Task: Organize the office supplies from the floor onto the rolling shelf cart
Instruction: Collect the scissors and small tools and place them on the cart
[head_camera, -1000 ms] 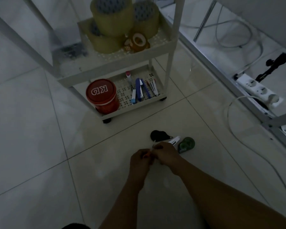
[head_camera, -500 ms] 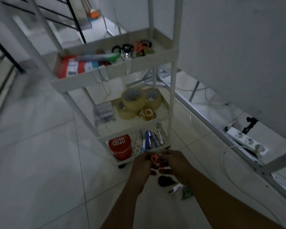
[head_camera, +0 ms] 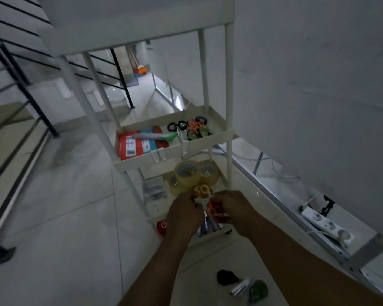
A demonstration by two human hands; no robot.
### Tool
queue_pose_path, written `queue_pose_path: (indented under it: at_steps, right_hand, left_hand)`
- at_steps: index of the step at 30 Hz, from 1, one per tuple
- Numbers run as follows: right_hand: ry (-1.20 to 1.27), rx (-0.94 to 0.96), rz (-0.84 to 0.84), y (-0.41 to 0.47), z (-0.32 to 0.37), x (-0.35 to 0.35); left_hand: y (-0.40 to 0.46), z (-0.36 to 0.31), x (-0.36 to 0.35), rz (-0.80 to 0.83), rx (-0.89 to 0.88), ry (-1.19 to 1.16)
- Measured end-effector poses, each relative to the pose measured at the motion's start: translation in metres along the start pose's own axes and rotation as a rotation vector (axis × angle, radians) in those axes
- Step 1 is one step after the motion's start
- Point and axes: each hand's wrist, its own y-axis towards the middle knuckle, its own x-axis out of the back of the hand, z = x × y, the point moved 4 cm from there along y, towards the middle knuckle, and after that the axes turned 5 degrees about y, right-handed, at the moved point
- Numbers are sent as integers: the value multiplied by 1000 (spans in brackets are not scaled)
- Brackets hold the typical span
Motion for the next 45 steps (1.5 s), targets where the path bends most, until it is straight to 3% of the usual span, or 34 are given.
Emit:
queue_pose_path:
  at_steps: [8,12,19,26,34,39,45]
  right_hand:
    - [30,138,22,-42,84,-11]
    - [35,249,59,-58,127,-22]
    - [-6,271,84,-34,177,-32]
    - [-75,249,73,6,190,-43]
    - [-498,364,7,35,203,-50]
    - [-566,438,-76,31,200,-45]
    - [-533,658,-121,-10,190,-24]
  left_hand:
    - [6,-66,83,-151,-228,90]
    - [15,-97,109,-117,-257,7]
    - [46,-127,136,-112,-320,3]
    - [89,-114,124,-37,-355,63]
    - [112,-113,120,-82,-342,235]
    - [107,-110,110,-84,-329,277]
    - [68,-133,107,-342,-500,214]
